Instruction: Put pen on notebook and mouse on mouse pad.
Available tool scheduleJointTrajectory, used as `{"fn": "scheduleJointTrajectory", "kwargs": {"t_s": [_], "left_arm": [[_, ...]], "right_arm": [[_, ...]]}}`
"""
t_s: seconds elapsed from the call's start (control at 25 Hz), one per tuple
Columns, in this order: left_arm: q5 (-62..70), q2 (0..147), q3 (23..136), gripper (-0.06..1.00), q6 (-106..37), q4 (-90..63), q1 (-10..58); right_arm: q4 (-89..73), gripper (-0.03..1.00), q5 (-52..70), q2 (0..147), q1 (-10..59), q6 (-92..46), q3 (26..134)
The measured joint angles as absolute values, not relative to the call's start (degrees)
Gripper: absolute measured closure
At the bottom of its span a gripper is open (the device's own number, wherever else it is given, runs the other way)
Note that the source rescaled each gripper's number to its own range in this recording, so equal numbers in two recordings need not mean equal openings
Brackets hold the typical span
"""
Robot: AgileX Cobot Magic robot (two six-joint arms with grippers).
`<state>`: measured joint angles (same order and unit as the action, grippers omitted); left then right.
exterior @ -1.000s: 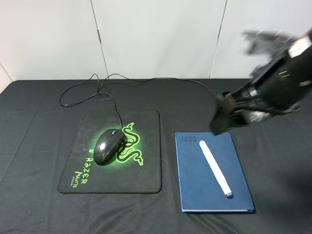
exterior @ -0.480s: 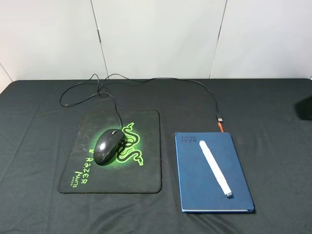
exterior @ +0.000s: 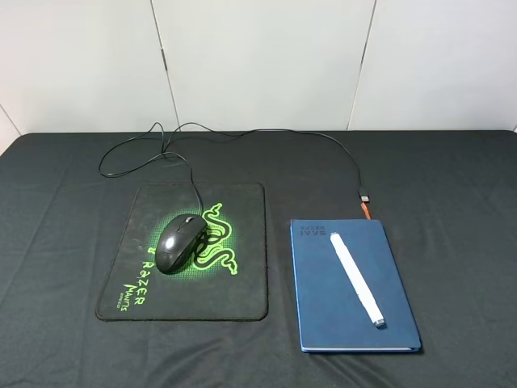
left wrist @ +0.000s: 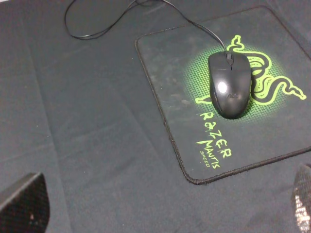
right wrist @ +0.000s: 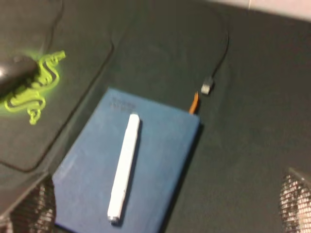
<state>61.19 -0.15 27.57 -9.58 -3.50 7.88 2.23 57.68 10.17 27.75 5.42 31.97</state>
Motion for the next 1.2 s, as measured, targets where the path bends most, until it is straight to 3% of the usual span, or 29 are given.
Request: {"fn": "scheduleJointTrajectory", "kwargs": {"t_s": [0.28,0.88,1.2], "left_arm": [[61.19,-0.15,27.57,-0.06,-9.58,-3.50,7.88],[61.19,-0.15,27.57,-0.06,-9.58,-3.50,7.88],[61.19,-0.15,27.57,-0.06,-9.58,-3.50,7.88]], "right_arm": [[1.60,-0.03,58.22,2.38,27.75,4.52,28.31],[1.38,-0.03,58.38,2.03,27.58,3.89,28.03],[1.38,-0.03,58.38,-0.26,17.80,3.89,28.03]]}}
